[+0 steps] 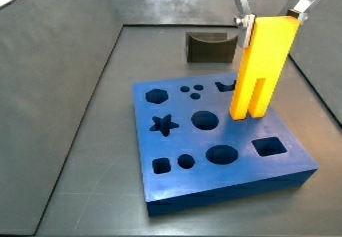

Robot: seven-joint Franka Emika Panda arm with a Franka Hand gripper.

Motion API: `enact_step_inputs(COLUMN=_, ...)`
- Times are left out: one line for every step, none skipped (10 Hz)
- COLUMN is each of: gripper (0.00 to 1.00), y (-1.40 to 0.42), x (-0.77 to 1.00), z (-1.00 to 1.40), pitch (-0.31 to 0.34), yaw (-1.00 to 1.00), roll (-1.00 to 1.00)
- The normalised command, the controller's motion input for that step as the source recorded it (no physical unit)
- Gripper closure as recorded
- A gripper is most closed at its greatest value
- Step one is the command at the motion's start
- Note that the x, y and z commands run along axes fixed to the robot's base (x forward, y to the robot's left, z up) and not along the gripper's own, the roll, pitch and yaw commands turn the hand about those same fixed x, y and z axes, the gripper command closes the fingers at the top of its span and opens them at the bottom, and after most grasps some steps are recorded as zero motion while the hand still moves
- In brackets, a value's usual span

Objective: Pick up the double-square object. Move up. Place the double-square object on the fixture. Regrasp the double-square object. Move to above the board. Insert the double-square object.
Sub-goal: Insert the double-square object.

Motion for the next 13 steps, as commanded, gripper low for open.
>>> enact_step_inputs(gripper=1.00, y=0.00, x=0.20, z=-0.13, pitch=0.034, yaw=0.00, roll=0.00)
enact_step_inputs(gripper=1.00, y=0.01, x=0.17, z=0.00, pitch=0.027, yaw=0.00, roll=-0.01)
enact_step_inputs(gripper=1.00, y=0.00, x=0.00, z=-0.03, pitch=0.000, yaw=0.00, roll=0.00)
enact_step_inputs(gripper=1.00, y=-0.01, x=-0.01, z=-0.38, pitch=0.000, yaw=0.00, roll=0.11)
enact_step_inputs(gripper=1.00, y=-0.19, x=0.00, z=-0.71, pitch=0.000, yaw=0.00, roll=0.30)
enact_step_inputs(gripper=1.00, y=-0.27, x=0.00, z=-0.74, pitch=0.000, yaw=0.00, roll=0.32)
enact_step_inputs(gripper=1.00, y=-0.28, x=0.00, z=-0.73, pitch=0.000, yaw=0.00, roll=0.32)
enact_step_inputs(gripper=1.00, y=-0.31, x=0.05, z=-0.71, pitch=0.000, yaw=0.00, roll=0.33)
enact_step_inputs(gripper=1.00, y=-0.31, x=0.07, z=-0.71, pitch=0.000, yaw=0.00, roll=0.33)
enact_step_inputs(gripper=1.00, y=0.00, x=0.00, z=-0.11, pitch=-0.023, yaw=0.00, roll=-0.05)
enact_step_inputs(gripper=1.00, y=0.04, x=0.00, z=0.00, pitch=-0.019, yaw=0.00, roll=-0.05)
enact_step_inputs(gripper=1.00, y=0.00, x=0.00, z=0.00, pitch=0.000, yaw=0.00, roll=-0.02)
enact_step_inputs(gripper=1.00, y=0.00, x=0.00, z=0.00, pitch=0.000, yaw=0.00, roll=0.00)
